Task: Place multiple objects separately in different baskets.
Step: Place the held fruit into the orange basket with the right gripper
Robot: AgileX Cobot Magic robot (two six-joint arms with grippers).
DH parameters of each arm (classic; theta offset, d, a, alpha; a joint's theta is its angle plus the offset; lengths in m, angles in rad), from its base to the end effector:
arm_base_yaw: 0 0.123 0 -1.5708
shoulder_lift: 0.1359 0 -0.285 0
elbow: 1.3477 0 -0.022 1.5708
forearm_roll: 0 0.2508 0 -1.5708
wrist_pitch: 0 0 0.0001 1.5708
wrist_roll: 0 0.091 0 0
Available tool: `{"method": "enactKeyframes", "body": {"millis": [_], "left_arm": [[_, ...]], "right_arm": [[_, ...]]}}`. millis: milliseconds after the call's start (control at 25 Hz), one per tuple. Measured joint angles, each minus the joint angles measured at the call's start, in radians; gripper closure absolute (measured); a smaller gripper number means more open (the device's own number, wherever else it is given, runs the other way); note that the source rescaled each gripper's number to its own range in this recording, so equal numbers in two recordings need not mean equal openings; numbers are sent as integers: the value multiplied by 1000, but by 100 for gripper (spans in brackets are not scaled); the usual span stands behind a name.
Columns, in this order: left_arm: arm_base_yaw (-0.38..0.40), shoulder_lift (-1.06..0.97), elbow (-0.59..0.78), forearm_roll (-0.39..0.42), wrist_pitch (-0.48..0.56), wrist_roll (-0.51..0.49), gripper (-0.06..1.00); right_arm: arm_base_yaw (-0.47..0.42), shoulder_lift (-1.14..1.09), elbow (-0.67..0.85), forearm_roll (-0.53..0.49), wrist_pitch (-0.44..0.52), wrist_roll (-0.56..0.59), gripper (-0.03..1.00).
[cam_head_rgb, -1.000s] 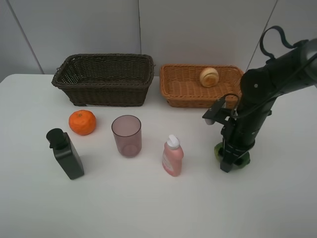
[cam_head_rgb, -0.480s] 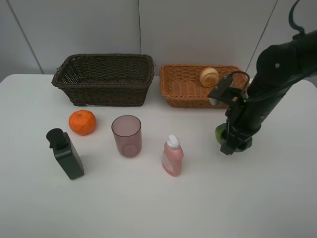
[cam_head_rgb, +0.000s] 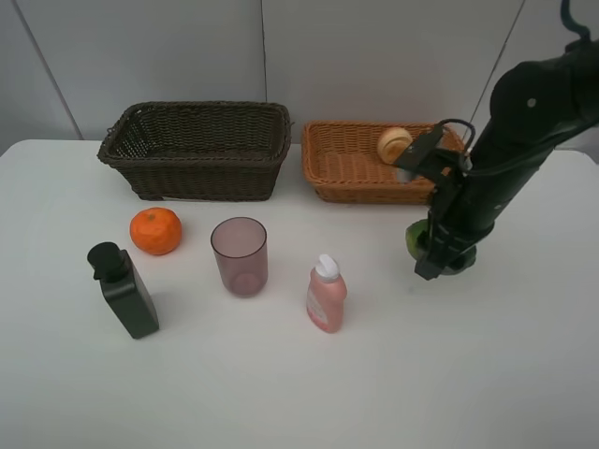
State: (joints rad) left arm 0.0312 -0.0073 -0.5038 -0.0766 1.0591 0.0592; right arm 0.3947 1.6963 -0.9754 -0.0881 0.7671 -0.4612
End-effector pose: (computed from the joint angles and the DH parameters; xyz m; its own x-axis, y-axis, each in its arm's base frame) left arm -0.0063 -0.0063 0.2786 -0.4426 0.0078 -0.8967 0.0382 0.9992 -0.0102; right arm 0.2830 0.1118 0.1780 -0.5997 -0.7915 -0.1179 -0.7795 0.6111 -0.1378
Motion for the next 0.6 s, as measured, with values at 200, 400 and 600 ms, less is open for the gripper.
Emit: {"method": "enactKeyframes", "body": {"millis": [200,400,600], "left_arm": [[0,0,0,0,0,0,10],[0,0,0,0,0,0,10],[0,0,0,0,0,0,10]], "right_arm": [[0,0,-118,2,25,0,46],[0,6,-231,13,10,0,46],[0,80,-350,32,-28,0,46]]}}
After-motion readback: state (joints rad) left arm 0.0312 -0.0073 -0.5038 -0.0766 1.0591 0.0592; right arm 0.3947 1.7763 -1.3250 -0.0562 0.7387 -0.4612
